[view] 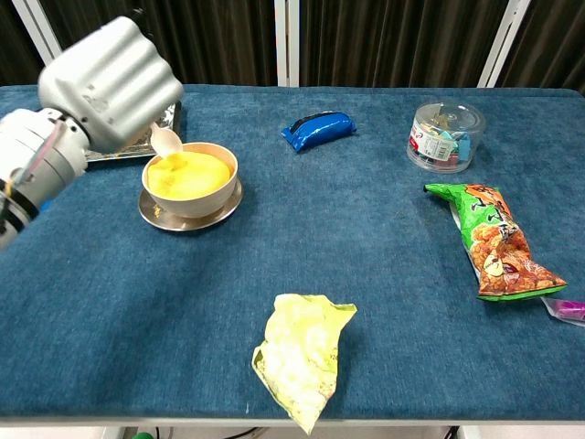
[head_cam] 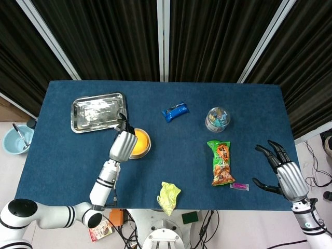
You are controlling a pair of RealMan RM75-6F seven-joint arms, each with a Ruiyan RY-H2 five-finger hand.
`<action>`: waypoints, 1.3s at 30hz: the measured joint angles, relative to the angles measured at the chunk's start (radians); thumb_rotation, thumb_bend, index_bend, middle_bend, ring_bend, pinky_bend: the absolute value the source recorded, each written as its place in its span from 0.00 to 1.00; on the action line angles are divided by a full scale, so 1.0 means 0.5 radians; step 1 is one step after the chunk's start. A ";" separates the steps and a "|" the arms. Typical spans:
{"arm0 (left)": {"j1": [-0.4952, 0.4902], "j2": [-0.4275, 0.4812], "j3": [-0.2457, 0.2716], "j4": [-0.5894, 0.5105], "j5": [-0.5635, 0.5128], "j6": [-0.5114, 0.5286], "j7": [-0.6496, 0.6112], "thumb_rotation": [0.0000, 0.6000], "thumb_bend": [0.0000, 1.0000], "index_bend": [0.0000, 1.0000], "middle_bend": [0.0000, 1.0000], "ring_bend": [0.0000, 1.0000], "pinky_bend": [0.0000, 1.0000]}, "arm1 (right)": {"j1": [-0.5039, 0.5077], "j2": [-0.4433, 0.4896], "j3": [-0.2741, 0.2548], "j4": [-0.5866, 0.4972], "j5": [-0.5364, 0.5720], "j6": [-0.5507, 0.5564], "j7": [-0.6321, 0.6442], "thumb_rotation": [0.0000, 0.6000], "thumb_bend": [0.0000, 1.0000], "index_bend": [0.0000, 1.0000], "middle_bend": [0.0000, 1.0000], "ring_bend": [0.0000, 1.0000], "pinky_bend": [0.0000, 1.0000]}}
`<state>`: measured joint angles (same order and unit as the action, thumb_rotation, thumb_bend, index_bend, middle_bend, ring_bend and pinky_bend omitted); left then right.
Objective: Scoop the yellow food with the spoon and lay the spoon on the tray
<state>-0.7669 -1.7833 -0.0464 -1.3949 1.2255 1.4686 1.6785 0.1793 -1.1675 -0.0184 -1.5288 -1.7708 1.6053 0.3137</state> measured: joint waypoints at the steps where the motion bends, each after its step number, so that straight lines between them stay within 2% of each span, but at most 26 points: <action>1: -0.004 -0.005 0.007 0.013 0.018 0.000 0.022 1.00 0.50 0.62 0.53 0.36 0.24 | -0.001 0.001 0.001 -0.002 0.001 0.001 0.000 1.00 0.18 0.11 0.19 0.00 0.08; 7: -0.019 -0.035 0.059 0.085 0.134 -0.027 0.193 1.00 0.50 0.63 0.53 0.36 0.25 | -0.003 0.001 0.001 -0.006 0.000 0.002 -0.004 1.00 0.18 0.11 0.19 0.00 0.08; 13: -0.005 -0.047 0.047 0.089 0.143 -0.050 0.279 1.00 0.50 0.63 0.53 0.36 0.25 | -0.008 0.005 0.002 -0.012 -0.005 0.012 -0.007 1.00 0.18 0.11 0.19 0.00 0.08; 20: 0.032 -0.023 0.000 0.055 0.145 -0.047 0.207 1.00 0.50 0.63 0.53 0.36 0.25 | -0.008 0.007 0.003 -0.017 -0.006 0.009 -0.010 1.00 0.18 0.11 0.19 0.00 0.08; 25: 0.054 0.020 -0.069 -0.009 0.127 -0.051 -0.028 1.00 0.50 0.63 0.52 0.36 0.24 | -0.006 0.014 0.004 -0.030 -0.004 0.002 -0.021 1.00 0.18 0.11 0.19 0.00 0.08; 29: 0.087 0.066 -0.193 -0.077 0.044 -0.062 -0.366 1.00 0.49 0.63 0.52 0.36 0.24 | -0.006 0.023 0.007 -0.044 0.003 -0.004 -0.034 1.00 0.18 0.11 0.19 0.00 0.08; 32: 0.113 0.117 -0.344 -0.121 -0.094 -0.091 -0.662 1.00 0.49 0.63 0.51 0.36 0.23 | -0.004 0.029 0.009 -0.057 0.006 -0.014 -0.048 1.00 0.18 0.11 0.19 0.00 0.08; 36: 0.140 0.186 -0.573 -0.127 -0.395 -0.204 -1.042 1.00 0.49 0.61 0.49 0.34 0.23 | 0.000 0.042 0.013 -0.079 0.012 -0.026 -0.066 1.00 0.18 0.11 0.19 0.00 0.08; 39: 0.149 0.236 -0.711 -0.106 -0.673 -0.361 -1.225 1.00 0.49 0.59 0.48 0.32 0.22 | 0.001 0.055 0.016 -0.096 0.016 -0.032 -0.080 1.00 0.18 0.11 0.19 0.00 0.08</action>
<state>-0.6924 -1.6654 -0.4017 -1.4480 0.8888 1.2881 1.0660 0.1798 -1.1402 -0.0105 -1.5766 -1.7629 1.5895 0.2740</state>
